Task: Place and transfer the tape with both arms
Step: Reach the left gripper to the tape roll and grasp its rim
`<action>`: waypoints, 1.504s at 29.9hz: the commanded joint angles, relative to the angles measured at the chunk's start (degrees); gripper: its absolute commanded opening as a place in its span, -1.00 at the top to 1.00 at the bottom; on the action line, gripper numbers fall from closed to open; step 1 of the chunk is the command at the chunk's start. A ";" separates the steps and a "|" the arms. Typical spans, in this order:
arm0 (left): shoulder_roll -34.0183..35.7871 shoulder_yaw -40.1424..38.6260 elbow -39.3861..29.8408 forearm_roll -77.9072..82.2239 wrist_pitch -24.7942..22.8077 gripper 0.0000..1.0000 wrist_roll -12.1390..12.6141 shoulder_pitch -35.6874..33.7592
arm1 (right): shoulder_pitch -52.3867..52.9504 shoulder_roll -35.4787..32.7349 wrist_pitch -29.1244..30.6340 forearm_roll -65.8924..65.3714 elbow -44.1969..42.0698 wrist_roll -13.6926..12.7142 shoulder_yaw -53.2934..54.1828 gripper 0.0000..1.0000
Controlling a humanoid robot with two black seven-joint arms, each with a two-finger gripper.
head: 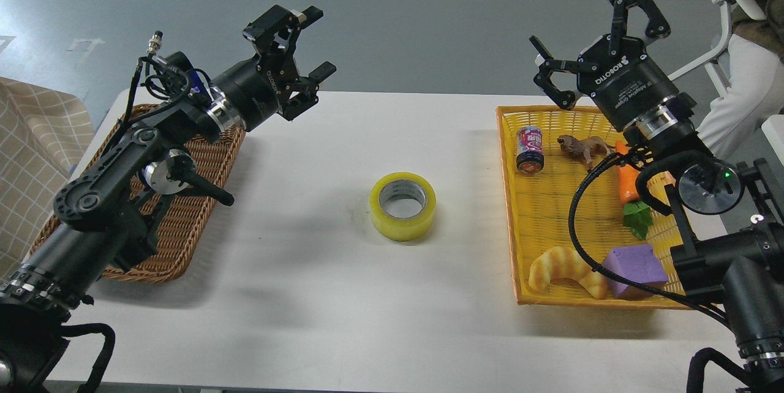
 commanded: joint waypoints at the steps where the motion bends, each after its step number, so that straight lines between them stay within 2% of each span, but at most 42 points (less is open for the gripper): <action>1: 0.08 0.10 -2.10 13.02 2.24 -0.95 0.29 -0.83 | -2.69 -2.37 0.00 0.00 1.74 0.09 0.16 -0.99; 6: 0.78 4.74 -4.20 23.05 2.59 -0.95 0.38 -3.72 | -5.24 -5.62 0.00 0.00 1.91 0.35 0.60 -0.99; 8: 2.44 9.39 -6.39 27.61 3.91 -0.95 0.38 -5.83 | -6.47 -7.11 0.00 0.00 1.91 0.62 0.95 -0.99; 11: 3.24 13.36 -7.28 31.48 5.75 -0.95 0.29 -6.80 | -7.18 -7.73 0.00 0.00 1.83 0.71 1.31 -0.99; 15: 3.59 22.40 -7.46 44.30 9.36 -0.95 -0.23 -9.26 | -9.28 -7.91 0.00 0.00 1.91 0.79 3.41 -0.99; 20: 3.50 28.48 -7.55 50.30 9.36 -0.95 -0.15 -10.58 | -10.60 -8.00 0.00 0.00 1.83 0.79 4.29 -0.99; 22: 3.59 33.12 -7.37 53.81 9.36 -0.95 0.20 -11.72 | -10.87 -8.00 0.00 0.00 1.83 0.79 4.38 -0.99; 26: 3.59 36.31 -7.02 56.28 9.19 -0.95 0.38 -12.17 | -11.04 -8.00 0.00 0.00 1.83 0.80 4.38 -0.99; 28: 3.59 37.18 -6.32 56.37 9.10 -0.95 0.91 -12.43 | -11.48 -8.00 0.00 0.00 1.74 0.88 4.38 -0.99; 35: 2.72 43.50 -3.07 56.28 9.01 -0.95 6.70 -16.12 | -12.63 -7.91 0.00 0.00 1.74 0.88 4.38 -0.99; 38: 2.63 45.01 -1.84 56.20 8.92 -0.95 7.59 -16.47 | -12.63 -7.82 0.00 0.00 1.74 0.88 4.38 -0.99; 45: -2.90 45.19 2.29 55.93 8.48 -0.95 7.94 -16.56 | -12.63 -7.82 0.00 0.00 1.56 0.88 4.30 -0.99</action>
